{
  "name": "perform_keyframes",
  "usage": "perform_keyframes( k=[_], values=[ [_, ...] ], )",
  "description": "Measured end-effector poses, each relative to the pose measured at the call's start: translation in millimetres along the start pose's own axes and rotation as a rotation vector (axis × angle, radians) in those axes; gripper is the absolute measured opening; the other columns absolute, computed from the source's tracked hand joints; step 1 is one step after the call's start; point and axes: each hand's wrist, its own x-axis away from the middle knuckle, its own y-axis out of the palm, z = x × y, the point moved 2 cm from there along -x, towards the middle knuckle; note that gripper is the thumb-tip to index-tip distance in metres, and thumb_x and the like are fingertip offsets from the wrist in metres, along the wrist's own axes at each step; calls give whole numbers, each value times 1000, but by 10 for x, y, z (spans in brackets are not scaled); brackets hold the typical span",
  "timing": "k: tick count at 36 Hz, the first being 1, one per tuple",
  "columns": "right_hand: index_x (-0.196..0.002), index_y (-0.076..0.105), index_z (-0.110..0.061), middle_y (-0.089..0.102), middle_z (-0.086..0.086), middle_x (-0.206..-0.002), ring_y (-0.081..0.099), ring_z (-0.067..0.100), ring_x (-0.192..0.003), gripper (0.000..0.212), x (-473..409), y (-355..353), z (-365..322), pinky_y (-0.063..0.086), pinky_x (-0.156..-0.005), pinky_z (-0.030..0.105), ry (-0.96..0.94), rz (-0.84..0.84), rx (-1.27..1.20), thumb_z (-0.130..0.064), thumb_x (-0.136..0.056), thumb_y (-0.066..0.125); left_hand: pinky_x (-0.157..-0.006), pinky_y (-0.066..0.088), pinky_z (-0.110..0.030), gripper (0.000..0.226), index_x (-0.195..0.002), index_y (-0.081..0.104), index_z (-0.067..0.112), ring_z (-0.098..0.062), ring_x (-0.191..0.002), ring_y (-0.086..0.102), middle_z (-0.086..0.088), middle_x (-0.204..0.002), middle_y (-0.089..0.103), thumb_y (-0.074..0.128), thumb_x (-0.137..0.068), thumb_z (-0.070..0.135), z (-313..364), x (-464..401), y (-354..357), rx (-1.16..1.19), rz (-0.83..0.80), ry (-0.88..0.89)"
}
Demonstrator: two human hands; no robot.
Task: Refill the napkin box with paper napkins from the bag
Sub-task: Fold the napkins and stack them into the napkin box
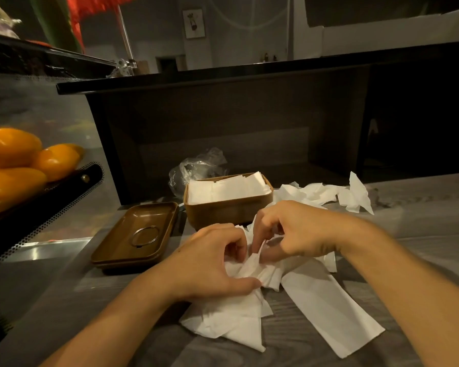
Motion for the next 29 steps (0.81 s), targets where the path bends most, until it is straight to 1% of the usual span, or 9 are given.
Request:
perform_keyframes(
  k=[3, 8, 11, 14, 17, 19, 22, 26, 29],
  values=[
    [-89, 73, -42, 63, -19, -105, 62, 9, -100, 10, -12, 11, 15, 56, -90, 28, 5, 23, -27, -34, -87, 78, -82, 54, -28, 40, -91, 56, 38, -2, -93, 54, 20, -98, 54, 73, -71, 68, -3, -6, -1, -10, 4, -19],
    [-93, 71, -41, 63, -21, -100, 61, 6, -95, 7, -7, -4, 7, 50, -76, 17, -4, 107, -77, -34, -92, 72, -86, 53, -30, 44, -96, 53, 47, 0, -100, 53, 28, -101, 54, 69, -68, 76, -53, -14, 3, 27, 24, -49],
    [-92, 71, -36, 66, -17, -96, 63, 6, -95, 10, -12, -47, 2, 55, -75, 16, -40, 217, -178, -28, -97, 67, -79, 59, -33, 27, -102, 60, 45, -3, -94, 63, 22, -99, 64, 72, -81, 57, -68, -10, -31, 195, 164, -42],
    [-95, 73, -31, 69, -12, -95, 66, 7, -95, 5, -34, -74, -21, 59, -80, 24, -57, 330, -353, -31, -95, 67, -69, 58, -26, 14, -101, 67, 34, -5, -87, 67, 15, -93, 68, 74, -88, 35, -37, -15, -105, 384, 346, -30],
    [-107, 69, -33, 71, -18, -98, 68, 1, -96, 23, -31, -66, -80, 59, -76, 22, -88, 322, -493, -33, -86, 77, -67, 59, -22, 15, -98, 69, 31, -4, -86, 67, 17, -91, 70, 76, -84, 31, 37, -23, -164, 561, 418, -37],
    [-109, 68, -36, 72, -23, -98, 68, -3, -95, 27, -13, -65, -120, 57, -73, 18, -104, 318, -514, -31, -84, 78, -69, 61, -24, 15, -96, 69, 30, -5, -87, 70, 15, -90, 73, 75, -84, 25, 72, -20, -191, 670, 434, -47],
    [-117, 71, -27, 76, -15, -105, 71, 3, -101, 30, -5, -71, -149, 59, -80, 21, -109, 327, -628, -24, -88, 73, -69, 60, -25, 22, -101, 70, 24, -13, -91, 74, 7, -92, 76, 74, -81, 17, 92, -3, -227, 922, 443, -71],
    [-119, 69, -27, 76, -9, -107, 71, 13, -104, 30, -19, -48, -203, 61, -86, 31, -122, 333, -770, -26, -89, 69, -80, 62, -40, 41, -119, 63, 21, -27, -102, 73, -6, -106, 75, 73, -84, 40, 112, 4, -219, 1201, 354, -130],
    [-116, 70, -30, 76, -14, -102, 72, 5, -99, 26, -67, 26, -237, 60, -77, 21, -106, 337, -728, -26, -90, 70, -83, 61, -35, 40, -121, 61, 27, -22, -102, 73, -3, -106, 75, 68, -85, 44, 177, 12, -164, 1211, 269, -144]
  ],
)
